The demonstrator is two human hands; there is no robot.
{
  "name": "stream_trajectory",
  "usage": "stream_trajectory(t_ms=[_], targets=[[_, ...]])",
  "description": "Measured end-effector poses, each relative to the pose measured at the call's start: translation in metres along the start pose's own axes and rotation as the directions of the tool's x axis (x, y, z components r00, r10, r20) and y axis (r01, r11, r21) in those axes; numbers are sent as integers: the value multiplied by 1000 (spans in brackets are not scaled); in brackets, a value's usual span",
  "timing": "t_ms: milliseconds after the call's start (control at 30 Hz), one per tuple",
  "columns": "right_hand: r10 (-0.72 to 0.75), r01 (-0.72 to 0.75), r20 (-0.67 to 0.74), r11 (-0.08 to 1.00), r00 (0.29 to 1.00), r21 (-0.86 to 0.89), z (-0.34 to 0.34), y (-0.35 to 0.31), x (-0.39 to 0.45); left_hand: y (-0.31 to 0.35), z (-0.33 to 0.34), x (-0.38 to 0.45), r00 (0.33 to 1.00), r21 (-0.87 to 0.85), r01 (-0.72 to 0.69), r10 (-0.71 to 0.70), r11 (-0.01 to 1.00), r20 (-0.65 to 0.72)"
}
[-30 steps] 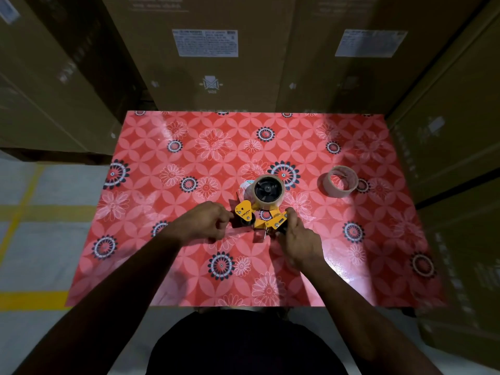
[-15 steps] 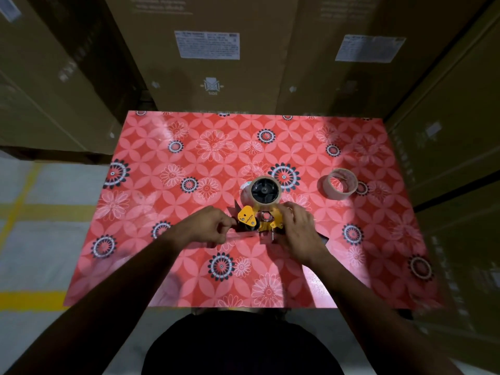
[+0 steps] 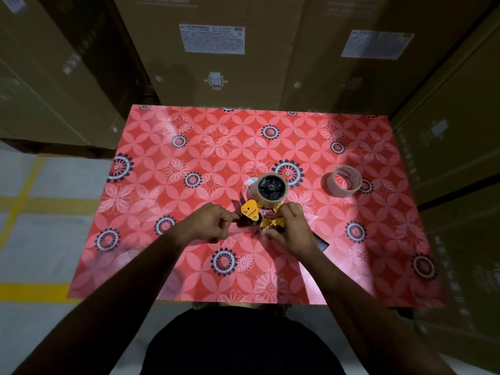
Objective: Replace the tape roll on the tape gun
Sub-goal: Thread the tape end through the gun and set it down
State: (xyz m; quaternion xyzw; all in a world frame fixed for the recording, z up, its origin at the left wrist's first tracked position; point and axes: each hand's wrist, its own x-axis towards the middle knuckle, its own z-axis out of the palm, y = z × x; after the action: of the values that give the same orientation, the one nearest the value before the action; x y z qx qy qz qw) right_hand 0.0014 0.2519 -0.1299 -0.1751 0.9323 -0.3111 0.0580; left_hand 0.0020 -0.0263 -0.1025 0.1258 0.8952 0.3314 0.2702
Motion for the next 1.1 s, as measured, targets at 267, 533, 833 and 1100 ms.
stream_trajectory(t_ms=[267,533,833,1100], targets=[[110,-110,-40,994,993,10,2,-8,9,-7,0,-2,998,137,-50,55,989,-35],[199,-198,-13,979,980,46,-14,-6,12,-24,-9,-26,980,372,-13,86,928,-179],[603,-682,319,630,731,371,-48,40,-1,-25,18,-38,918,191,109,-25,976,-395],[-190,-955,937,-12,293,296,-30,66,8,15,46,-30,855,-86,165,-186,982,-484]])
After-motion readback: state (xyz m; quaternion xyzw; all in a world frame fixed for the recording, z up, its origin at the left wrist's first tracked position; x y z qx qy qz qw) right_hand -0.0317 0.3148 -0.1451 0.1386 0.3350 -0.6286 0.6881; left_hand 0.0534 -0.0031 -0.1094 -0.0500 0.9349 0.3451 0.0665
